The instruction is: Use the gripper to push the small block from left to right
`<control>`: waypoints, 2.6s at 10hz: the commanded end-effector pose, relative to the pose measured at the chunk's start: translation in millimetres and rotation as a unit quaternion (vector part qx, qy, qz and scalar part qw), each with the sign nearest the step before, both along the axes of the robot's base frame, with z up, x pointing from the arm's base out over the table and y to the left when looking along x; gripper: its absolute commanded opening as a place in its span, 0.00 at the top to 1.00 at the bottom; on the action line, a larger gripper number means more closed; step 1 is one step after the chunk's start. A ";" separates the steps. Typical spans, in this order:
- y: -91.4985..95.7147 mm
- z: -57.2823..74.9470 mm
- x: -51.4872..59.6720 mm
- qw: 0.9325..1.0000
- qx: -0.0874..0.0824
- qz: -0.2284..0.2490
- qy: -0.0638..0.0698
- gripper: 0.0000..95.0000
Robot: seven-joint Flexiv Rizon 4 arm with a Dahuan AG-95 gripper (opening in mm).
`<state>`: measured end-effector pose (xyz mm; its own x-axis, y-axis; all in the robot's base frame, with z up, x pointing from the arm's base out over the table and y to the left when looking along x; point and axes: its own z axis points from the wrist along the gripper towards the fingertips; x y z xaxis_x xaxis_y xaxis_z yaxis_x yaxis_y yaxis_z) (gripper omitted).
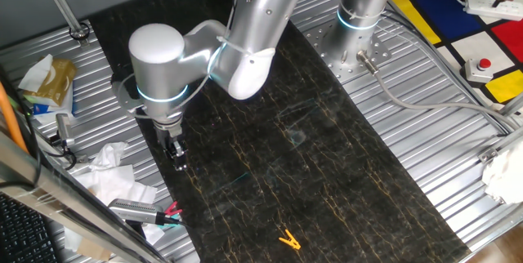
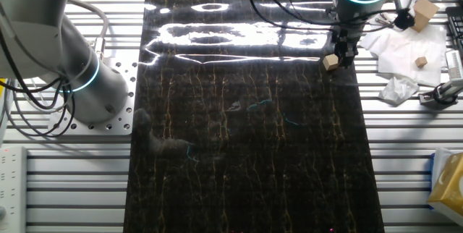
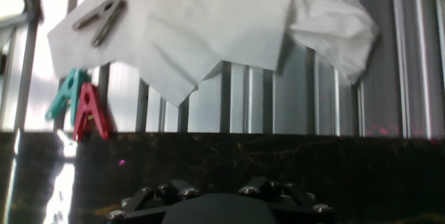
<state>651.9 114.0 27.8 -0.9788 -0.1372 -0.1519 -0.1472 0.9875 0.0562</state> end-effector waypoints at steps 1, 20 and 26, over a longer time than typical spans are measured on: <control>0.3 -0.1 0.2 1.000 -0.004 0.014 0.006 0.20; 0.3 -0.1 0.2 1.000 -0.001 0.022 0.019 0.20; 0.3 -0.1 0.2 0.999 -0.001 0.045 0.017 0.20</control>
<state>652.3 114.0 27.8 -0.9664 -0.2278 -0.1193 -0.2359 0.9700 0.0586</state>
